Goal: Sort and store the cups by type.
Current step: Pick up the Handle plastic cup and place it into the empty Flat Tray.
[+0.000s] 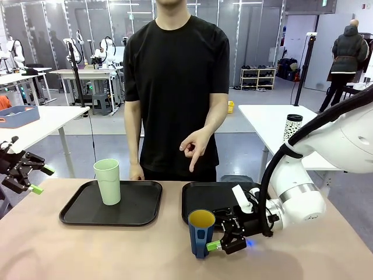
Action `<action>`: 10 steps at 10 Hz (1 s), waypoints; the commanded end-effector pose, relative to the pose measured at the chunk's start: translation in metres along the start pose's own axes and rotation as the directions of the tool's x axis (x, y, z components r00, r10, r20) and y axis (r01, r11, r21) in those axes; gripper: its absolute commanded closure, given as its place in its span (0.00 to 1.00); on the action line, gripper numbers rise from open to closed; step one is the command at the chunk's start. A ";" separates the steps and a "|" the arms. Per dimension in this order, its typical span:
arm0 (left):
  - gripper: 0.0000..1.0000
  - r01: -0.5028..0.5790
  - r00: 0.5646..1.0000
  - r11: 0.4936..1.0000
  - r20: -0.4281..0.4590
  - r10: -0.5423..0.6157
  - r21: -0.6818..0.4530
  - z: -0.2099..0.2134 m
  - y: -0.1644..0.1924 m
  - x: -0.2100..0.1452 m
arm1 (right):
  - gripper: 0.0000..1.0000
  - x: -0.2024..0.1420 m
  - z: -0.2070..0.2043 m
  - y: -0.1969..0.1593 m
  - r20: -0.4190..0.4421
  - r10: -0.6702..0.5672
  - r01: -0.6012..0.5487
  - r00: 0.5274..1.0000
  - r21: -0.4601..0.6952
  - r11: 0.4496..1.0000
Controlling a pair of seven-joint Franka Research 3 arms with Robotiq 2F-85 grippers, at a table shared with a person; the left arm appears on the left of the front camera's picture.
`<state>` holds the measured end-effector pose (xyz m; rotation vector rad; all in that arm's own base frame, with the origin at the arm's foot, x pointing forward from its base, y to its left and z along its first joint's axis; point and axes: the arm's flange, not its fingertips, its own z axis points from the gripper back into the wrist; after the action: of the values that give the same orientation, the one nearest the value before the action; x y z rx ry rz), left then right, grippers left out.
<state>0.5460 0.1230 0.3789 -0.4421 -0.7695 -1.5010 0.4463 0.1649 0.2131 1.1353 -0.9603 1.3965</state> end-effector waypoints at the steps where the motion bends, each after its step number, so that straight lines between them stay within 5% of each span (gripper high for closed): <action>1: 0.00 0.009 1.000 1.000 0.028 -0.009 0.006 0.001 0.002 0.001 | 0.00 -0.001 -0.014 -0.010 -0.001 -0.015 0.015 1.000 -0.024 1.000; 8: 0.00 0.009 1.000 1.000 0.028 -0.009 0.006 0.001 0.002 0.001 | 0.00 -0.008 -0.034 -0.013 0.048 -0.031 0.031 0.998 0.012 0.999; 10: 0.00 0.009 1.000 1.000 0.028 -0.009 0.006 0.001 0.002 0.001 | 0.18 -0.009 -0.034 -0.011 0.038 -0.021 0.020 0.999 0.029 0.999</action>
<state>0.5460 0.1230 0.3789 -0.4421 -0.7695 -1.5010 0.4517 0.1922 0.1969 1.1864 -0.9487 1.3814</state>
